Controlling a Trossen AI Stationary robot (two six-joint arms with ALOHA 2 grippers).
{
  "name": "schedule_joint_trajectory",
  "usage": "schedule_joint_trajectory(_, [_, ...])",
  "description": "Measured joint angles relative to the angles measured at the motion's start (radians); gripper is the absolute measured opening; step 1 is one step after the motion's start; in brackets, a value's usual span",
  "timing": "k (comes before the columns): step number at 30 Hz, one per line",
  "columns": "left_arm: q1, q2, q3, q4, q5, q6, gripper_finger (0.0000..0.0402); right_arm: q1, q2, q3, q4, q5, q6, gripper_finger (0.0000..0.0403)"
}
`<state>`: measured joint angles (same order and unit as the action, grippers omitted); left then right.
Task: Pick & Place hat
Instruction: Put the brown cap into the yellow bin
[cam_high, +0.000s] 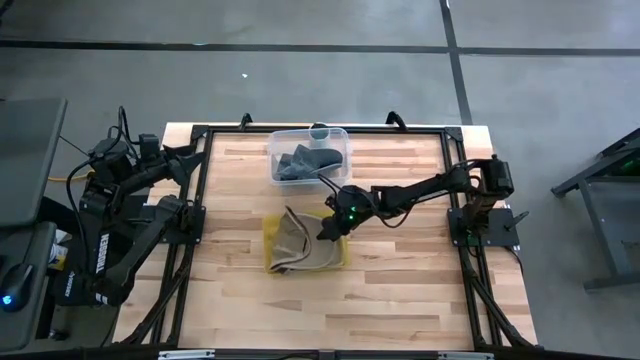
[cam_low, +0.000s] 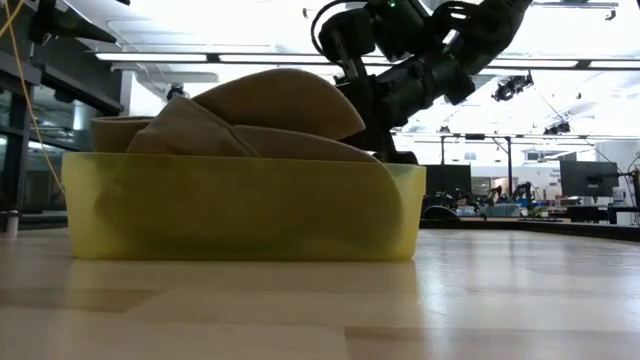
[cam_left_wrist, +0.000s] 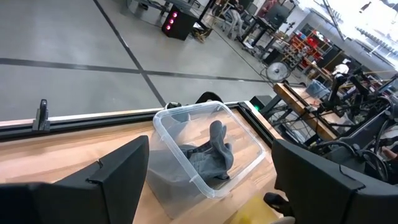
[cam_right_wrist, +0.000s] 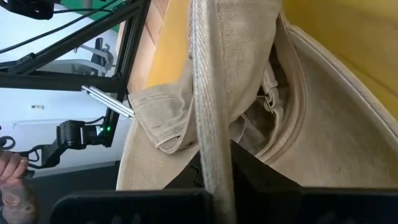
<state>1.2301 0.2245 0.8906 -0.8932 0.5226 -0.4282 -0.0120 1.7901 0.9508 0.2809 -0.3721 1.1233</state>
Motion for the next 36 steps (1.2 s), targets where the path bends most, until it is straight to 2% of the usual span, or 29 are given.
schedule_joint_trajectory(12, [0.000, 0.000, 0.000, 0.000, 0.009, -0.002, 0.0317, 0.014, 0.001, 0.000, -0.001, 0.025, -0.016, 0.0088])
schedule_joint_trajectory(23, [0.000, 0.000, 0.000, 0.000, 0.009, -0.017, 0.0317, -0.019, -0.054, 0.000, -0.048, -0.021, -0.081, 0.0186])
schedule_joint_trajectory(28, [0.000, 0.000, 0.000, 0.000, 0.009, -0.022, 0.0317, -0.044, -0.132, 0.000, -0.143, -0.031, -0.145, 0.0194])
schedule_joint_trajectory(36, [0.000, 0.000, 0.000, 0.000, 0.009, -0.021, 0.0317, -0.080, -0.308, 0.000, -0.368, -0.036, -0.275, 0.0176])
